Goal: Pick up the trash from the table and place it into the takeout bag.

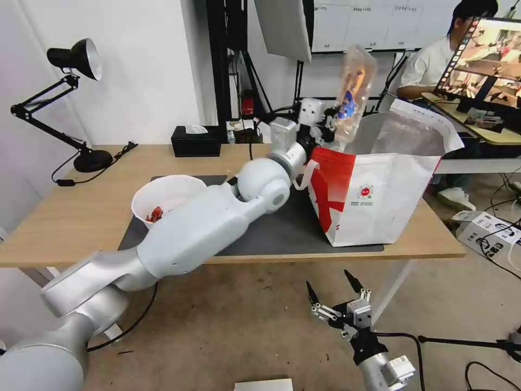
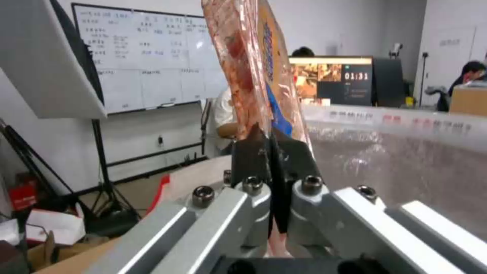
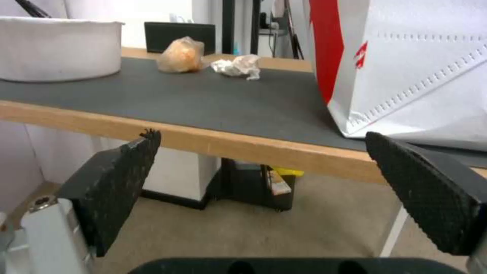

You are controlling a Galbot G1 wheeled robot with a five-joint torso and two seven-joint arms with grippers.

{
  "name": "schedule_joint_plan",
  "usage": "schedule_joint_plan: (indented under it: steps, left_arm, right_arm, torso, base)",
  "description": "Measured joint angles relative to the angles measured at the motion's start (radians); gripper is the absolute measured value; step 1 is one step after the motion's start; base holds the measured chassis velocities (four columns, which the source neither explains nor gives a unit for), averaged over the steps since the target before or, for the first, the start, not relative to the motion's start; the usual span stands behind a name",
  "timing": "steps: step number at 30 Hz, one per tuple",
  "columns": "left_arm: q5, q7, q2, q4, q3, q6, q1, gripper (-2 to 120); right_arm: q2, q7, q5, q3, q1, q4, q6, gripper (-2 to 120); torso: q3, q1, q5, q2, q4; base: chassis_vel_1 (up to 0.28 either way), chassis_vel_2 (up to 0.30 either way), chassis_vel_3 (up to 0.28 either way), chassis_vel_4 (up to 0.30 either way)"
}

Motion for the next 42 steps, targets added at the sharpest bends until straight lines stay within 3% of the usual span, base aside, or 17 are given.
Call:
schedule_joint_plan:
  steps: [6, 15, 34, 40, 42]
  left_arm:
    - [0.045, 0.012, -0.004, 0.02, 0.022, -0.003, 0.003, 0]
    - [0.021, 0.034, 0.012, -0.012, 0.03, -0.011, 0.014, 0]
    - [-0.01, 0.03, 0.041, -0.065, 0.046, -0.009, 0.015, 65]
    - [-0.02, 0.009, 0.102, -0.135, 0.001, -0.008, 0.039, 92]
    - [-0.022, 0.004, 0.118, -0.153, -0.018, -0.008, 0.052, 95]
  right_arm:
    - [0.0, -0.001, 0.0, -0.002, 0.005, -0.006, 0.002, 100]
    - [0.003, -0.002, 0.0, -0.009, 0.015, -0.019, 0.002, 100]
    - [0.004, -0.005, 0.0, -0.007, 0.015, -0.014, 0.001, 100]
    - [0.006, -0.005, -0.001, -0.005, 0.01, -0.002, 0.001, 100]
    - [0.007, -0.005, -0.001, -0.003, 0.009, 0.002, 0.001, 100]
  torso:
    - [0.0, 0.0, -0.0001, 0.0, 0.0001]
    - [0.0, 0.0, -0.0001, 0.0, 0.0002]
    - [0.0, 0.0, -0.0001, 0.0, 0.0001]
    - [0.0, 0.0, -0.0002, 0.0, 0.0001]
    - [0.0, 0.0, -0.0003, 0.0, 0.0001]
  base:
    - [0.0, 0.0, 0.0, 0.0]
    - [0.0, 0.0, 0.0, 0.0]
    - [0.0, 0.0, 0.0, 0.0]
    - [0.0, 0.0, 0.0, 0.0]
    - [0.0, 0.0, 0.0, 0.0]
